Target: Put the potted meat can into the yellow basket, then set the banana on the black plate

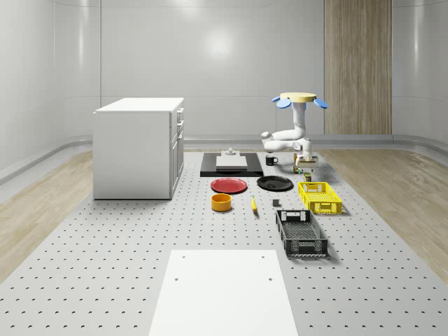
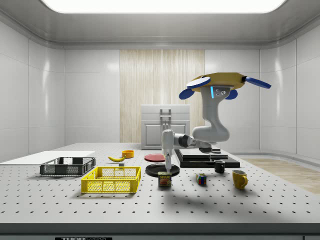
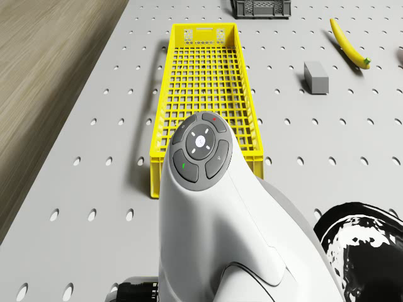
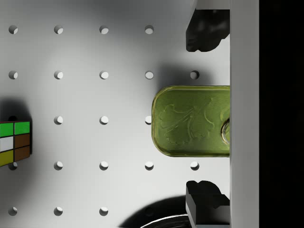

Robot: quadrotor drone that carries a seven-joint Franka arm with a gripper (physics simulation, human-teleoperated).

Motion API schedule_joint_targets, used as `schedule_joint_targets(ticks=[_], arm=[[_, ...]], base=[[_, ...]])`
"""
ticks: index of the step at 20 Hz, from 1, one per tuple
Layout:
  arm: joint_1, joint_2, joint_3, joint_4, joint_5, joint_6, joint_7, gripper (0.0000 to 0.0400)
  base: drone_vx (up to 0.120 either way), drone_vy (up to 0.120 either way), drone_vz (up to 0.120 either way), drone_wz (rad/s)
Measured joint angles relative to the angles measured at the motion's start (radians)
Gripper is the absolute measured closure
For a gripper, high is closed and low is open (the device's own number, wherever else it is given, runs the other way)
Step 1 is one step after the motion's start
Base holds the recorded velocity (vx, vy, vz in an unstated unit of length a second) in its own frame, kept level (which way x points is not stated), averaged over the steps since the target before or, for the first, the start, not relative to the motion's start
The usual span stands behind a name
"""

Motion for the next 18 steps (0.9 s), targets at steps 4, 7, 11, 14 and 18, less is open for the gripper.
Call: schedule_joint_targets(ticks=[4,7,11,14,18], arm=[[-0.004,-0.015,0.003,0.001,0.007,0.014,0.004,0.0000],[-0.005,-0.029,-0.016,0.004,-0.008,0.034,0.003,0.0000],[-0.005,-0.050,-0.066,0.014,-0.052,0.070,-0.001,0.0000],[-0.007,-0.063,-0.102,0.023,-0.084,0.095,-0.004,0.0000],[-0.010,-0.075,-0.129,0.031,-0.106,0.115,-0.004,0.0000]], base=[[0.100,0.000,0.000,0.000],[0.000,0.000,0.000,0.000],[0.000,0.000,0.000,0.000],[0.000,0.000,0.000,0.000],[0.000,0.000,0.000,0.000]])
